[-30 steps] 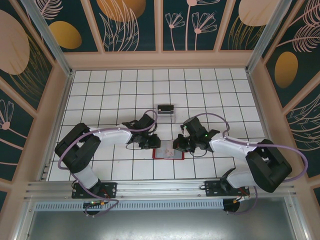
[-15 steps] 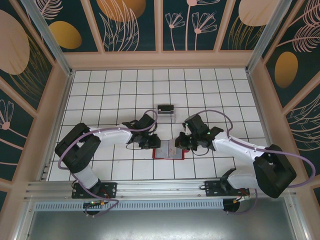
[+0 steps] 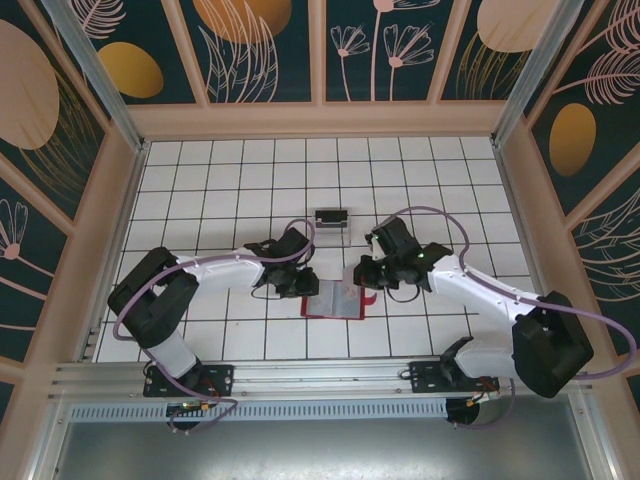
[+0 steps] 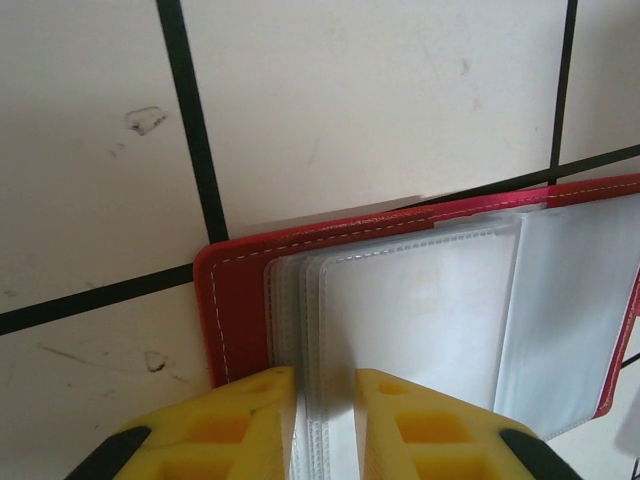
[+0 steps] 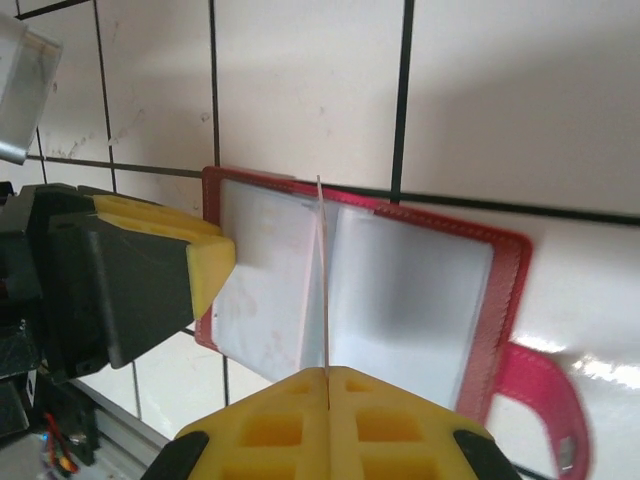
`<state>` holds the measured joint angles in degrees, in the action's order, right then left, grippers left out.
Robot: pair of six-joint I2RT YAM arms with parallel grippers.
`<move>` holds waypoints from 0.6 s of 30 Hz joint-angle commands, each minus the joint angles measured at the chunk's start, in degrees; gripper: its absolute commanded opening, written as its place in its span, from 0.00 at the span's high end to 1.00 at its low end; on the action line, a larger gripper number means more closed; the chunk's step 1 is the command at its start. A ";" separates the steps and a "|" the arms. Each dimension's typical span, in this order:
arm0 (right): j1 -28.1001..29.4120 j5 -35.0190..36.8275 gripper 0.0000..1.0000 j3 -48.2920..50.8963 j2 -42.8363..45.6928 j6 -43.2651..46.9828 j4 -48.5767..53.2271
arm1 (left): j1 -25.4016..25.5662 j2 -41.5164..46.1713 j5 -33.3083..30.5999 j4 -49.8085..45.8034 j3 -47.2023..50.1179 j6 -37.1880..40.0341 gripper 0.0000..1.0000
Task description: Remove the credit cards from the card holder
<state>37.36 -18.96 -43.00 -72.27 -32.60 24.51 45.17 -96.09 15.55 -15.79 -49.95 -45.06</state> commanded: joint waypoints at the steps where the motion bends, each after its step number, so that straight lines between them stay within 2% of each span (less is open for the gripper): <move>1: -1.10 2.31 1.00 -4.32 -1.30 11.73 4.74 | 0.13 1.34 -2.35 -3.37 -0.58 0.85 0.75; 5: -2.34 3.52 1.00 -7.51 -2.61 20.65 7.95 | 0.15 1.59 -2.63 -3.37 -0.88 0.74 0.75; 7: -3.06 1.89 1.00 -9.08 -2.36 24.91 7.49 | 0.11 1.78 -2.81 -3.47 -1.14 0.69 0.74; 9: -3.27 4.74 1.00 -11.60 -2.71 28.89 8.48 | 0.16 2.13 -3.05 -3.46 -1.14 0.57 0.74; 18: -3.48 6.17 1.00 -20.93 -5.44 54.64 15.79 | 0.16 4.65 -4.82 -4.31 -1.13 0.22 0.74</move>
<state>34.17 -14.31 -61.10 -76.60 9.82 35.40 45.17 -93.56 12.58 -17.89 -49.95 -45.08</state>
